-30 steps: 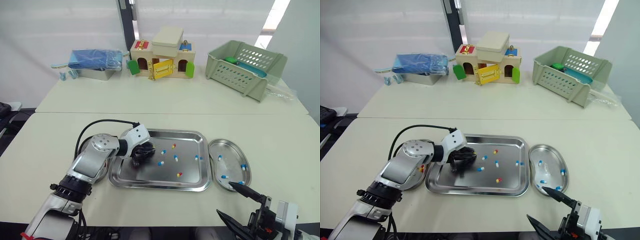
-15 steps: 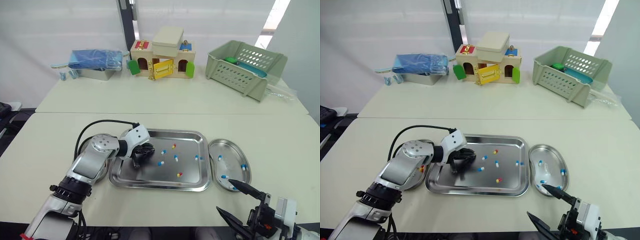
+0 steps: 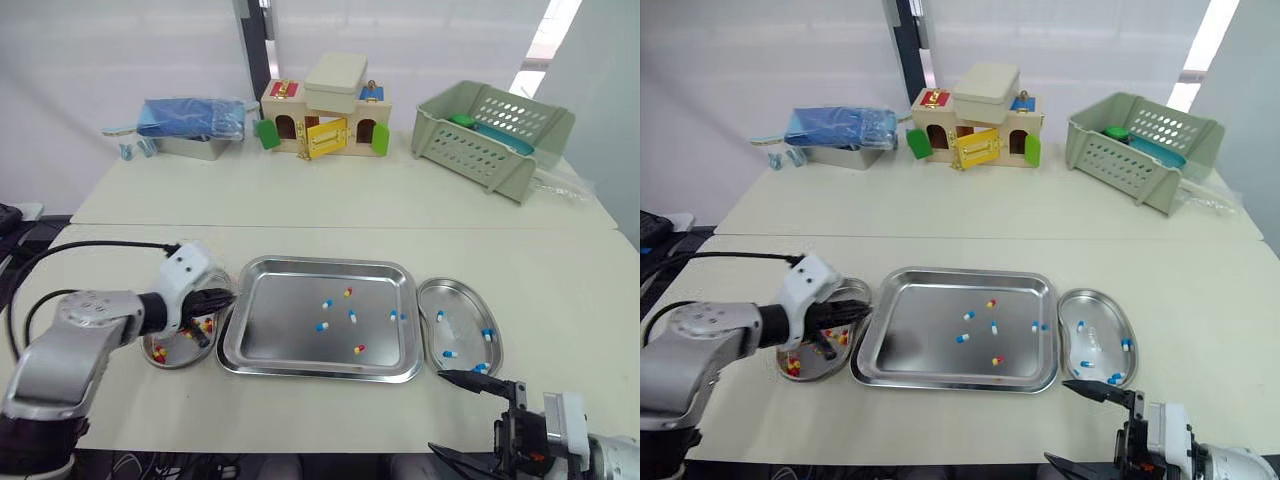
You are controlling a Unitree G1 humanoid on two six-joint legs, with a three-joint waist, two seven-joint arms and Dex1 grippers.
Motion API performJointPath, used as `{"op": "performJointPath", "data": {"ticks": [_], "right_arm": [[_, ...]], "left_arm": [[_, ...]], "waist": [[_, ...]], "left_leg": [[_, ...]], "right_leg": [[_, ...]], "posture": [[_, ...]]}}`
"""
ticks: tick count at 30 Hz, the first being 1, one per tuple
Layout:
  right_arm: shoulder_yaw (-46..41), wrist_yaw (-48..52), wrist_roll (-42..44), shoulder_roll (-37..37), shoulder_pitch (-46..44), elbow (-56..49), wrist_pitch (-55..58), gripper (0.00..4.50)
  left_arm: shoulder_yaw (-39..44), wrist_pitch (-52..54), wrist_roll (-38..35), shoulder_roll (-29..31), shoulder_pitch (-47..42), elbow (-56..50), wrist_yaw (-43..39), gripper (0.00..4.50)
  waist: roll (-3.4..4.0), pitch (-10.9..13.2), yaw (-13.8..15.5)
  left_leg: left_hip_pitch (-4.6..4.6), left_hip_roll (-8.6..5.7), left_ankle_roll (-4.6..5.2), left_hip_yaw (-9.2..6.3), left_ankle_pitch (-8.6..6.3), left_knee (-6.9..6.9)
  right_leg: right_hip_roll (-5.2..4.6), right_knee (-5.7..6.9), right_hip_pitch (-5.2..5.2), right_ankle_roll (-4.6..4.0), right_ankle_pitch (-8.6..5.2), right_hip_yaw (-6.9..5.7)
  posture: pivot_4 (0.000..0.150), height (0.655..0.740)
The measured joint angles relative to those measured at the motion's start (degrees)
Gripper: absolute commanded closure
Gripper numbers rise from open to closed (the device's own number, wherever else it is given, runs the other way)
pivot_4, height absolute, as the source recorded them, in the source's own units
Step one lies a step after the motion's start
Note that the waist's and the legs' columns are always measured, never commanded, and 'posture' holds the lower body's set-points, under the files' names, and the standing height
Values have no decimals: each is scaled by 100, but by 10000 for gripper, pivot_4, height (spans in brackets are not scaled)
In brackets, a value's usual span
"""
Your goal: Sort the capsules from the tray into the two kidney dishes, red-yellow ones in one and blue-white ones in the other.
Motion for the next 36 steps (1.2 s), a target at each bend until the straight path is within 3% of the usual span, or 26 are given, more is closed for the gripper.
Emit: {"op": "performJointPath", "data": {"ticks": [6, 16, 20, 30, 31, 36], "right_arm": [[118, 375, 80, 55, -282, 504, -38, 0], [215, 545, 71, 121, -392, 709, -145, 0], [215, 585, 70, 122, -444, 711, -148, 0], [213, 585, 70, 136, -500, 719, -147, 0], [213, 585, 70, 138, -505, 719, -147, 0], [213, 565, 70, 141, -557, 719, -136, 0]], "left_arm": [[649, -14, 43, 6, 717, -34, 371, 44586], [707, -45, -50, 6, 763, 49, 598, 44586], [667, -47, -64, 10, 751, 80, 598, 34235], [538, -109, -178, 63, 657, 150, 561, 2158], [537, -126, -185, 106, 652, 161, 544, 396], [523, -161, -211, 146, 564, 251, 468, 396]], "waist": [[-3, 0, 14], [-4, -1, 5], [-4, -1, 5], [-4, -1, 5], [-4, -1, 5], [-4, -1, 5]], "left_leg": [[0, -1, 0, 0, 0, -1], [0, 0, 0, 0, 0, -1], [0, 0, -1, 1, 0, -1], [0, 0, -1, 0, 0, -1], [0, 0, -1, 1, 0, -1], [0, 0, -1, 1, 0, -1]], "right_leg": [[-2, -2, 0, 0, 0, 0], [-1, -1, -1, 0, 0, 0], [-1, -1, -1, 0, 0, 0], [-1, -1, -1, 0, 0, 0], [-1, -1, -1, 0, 0, 1], [-1, -1, -1, 0, 0, 0]], "posture": [[1500, 7400], [1500, 7400], [1500, 7400], [1500, 7400], [1500, 7400], [1500, 7400]]}}
